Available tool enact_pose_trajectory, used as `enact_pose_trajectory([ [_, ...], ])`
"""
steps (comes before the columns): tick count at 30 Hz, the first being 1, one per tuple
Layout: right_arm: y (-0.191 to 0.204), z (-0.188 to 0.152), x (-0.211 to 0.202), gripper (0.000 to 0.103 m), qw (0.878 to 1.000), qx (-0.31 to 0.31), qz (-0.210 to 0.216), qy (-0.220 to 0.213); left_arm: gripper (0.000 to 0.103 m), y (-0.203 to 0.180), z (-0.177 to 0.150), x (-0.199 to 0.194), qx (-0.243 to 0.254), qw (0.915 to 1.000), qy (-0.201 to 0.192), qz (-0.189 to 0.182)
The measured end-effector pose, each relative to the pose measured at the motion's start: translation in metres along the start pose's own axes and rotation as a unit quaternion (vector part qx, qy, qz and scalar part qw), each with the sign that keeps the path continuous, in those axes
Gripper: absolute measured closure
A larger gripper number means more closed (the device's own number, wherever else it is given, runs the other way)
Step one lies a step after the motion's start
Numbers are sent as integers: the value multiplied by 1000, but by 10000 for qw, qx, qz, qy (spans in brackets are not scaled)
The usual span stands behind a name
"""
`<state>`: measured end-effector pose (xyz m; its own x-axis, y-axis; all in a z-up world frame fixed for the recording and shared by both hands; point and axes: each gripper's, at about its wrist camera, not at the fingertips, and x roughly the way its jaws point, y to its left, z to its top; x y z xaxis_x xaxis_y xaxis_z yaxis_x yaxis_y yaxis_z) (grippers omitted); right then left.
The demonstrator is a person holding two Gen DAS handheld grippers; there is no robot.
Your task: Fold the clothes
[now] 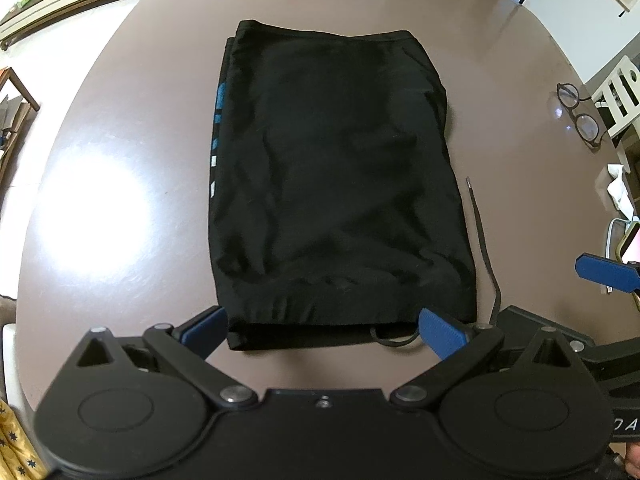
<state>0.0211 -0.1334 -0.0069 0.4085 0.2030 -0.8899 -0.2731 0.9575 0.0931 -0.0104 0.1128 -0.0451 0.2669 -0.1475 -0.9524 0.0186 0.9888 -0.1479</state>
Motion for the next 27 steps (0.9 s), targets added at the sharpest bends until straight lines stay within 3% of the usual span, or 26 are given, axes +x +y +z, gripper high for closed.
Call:
enact_pose_trajectory([
  [27, -7, 5, 5, 1, 9999, 51, 148, 46, 1, 4, 4, 2, -190, 9998, -16, 19],
])
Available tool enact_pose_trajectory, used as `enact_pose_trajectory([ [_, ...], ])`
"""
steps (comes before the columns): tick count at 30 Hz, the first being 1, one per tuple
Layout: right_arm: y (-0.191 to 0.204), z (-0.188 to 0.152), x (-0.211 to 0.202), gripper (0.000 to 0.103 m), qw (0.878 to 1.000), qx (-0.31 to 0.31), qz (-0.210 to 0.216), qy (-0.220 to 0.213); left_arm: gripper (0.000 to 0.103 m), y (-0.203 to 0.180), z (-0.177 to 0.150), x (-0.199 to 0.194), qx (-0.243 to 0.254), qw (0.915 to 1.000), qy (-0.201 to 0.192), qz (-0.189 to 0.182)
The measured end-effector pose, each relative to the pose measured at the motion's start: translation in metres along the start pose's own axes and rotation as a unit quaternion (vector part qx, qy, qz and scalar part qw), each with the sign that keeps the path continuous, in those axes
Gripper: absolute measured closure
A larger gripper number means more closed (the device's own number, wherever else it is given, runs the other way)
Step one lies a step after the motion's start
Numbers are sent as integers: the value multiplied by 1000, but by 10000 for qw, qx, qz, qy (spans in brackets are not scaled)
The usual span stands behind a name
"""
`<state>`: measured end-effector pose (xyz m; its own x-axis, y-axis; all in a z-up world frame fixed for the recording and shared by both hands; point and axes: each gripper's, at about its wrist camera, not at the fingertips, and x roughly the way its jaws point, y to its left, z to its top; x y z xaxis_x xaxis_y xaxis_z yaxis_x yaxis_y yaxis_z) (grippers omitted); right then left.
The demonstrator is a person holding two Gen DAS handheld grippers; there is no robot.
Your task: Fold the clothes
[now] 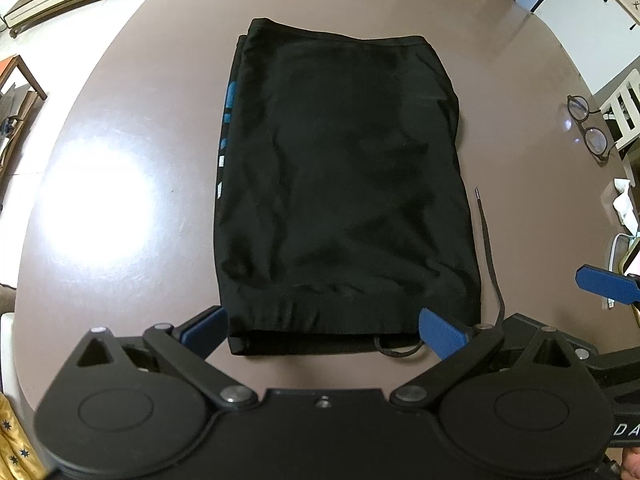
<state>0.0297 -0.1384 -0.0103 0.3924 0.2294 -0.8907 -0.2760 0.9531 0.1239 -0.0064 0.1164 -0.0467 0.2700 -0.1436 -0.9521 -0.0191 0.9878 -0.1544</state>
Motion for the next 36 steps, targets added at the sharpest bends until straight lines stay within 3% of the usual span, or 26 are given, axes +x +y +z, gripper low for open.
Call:
enact_pose_trajectory([
  [11, -1, 0, 1, 1, 10000, 52, -46, 0, 1, -1, 2, -3, 66, 9999, -77, 48],
  [22, -6, 7, -9, 0, 9982, 326, -401, -297, 1, 5, 4, -16, -207, 9970, -326, 671],
  [28, -5, 12, -8, 0, 9965, 424, -679, -219, 1, 3, 3, -20, -206, 9963, -369, 747],
  [36, -11, 13, -7, 0, 9956, 630, -630, -277, 1, 2, 3, -20, -178, 9963, -369, 758],
])
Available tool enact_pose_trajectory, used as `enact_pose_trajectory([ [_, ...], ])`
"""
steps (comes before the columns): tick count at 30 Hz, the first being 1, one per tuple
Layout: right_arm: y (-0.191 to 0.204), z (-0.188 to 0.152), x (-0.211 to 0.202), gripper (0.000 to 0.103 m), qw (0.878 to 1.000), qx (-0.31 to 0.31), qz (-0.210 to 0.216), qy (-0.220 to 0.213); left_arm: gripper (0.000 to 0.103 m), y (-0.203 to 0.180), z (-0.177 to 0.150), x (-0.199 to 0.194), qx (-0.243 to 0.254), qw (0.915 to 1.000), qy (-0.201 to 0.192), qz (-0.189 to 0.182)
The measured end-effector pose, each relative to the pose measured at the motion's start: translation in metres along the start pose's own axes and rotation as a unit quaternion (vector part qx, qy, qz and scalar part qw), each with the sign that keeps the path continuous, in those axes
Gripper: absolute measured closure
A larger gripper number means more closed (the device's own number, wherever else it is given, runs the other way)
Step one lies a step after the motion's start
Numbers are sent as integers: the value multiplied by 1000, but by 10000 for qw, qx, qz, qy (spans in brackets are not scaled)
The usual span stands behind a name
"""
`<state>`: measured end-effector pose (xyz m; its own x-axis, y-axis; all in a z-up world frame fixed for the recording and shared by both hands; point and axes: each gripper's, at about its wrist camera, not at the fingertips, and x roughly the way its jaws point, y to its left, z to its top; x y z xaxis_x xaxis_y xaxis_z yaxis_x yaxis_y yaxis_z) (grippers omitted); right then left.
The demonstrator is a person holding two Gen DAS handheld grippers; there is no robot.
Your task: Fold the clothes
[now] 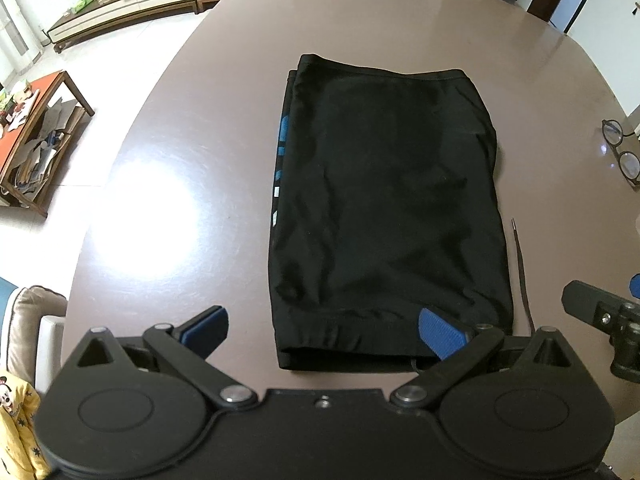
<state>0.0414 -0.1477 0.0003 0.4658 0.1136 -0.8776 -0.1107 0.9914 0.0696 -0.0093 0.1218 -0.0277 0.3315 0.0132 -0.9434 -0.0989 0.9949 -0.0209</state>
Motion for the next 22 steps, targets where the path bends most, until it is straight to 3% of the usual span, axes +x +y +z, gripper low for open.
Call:
enact_pose_trajectory([
  [22, 6, 3, 5, 0, 9999, -112, 54, 118, 1, -3, 1, 1, 173, 9998, -70, 94],
])
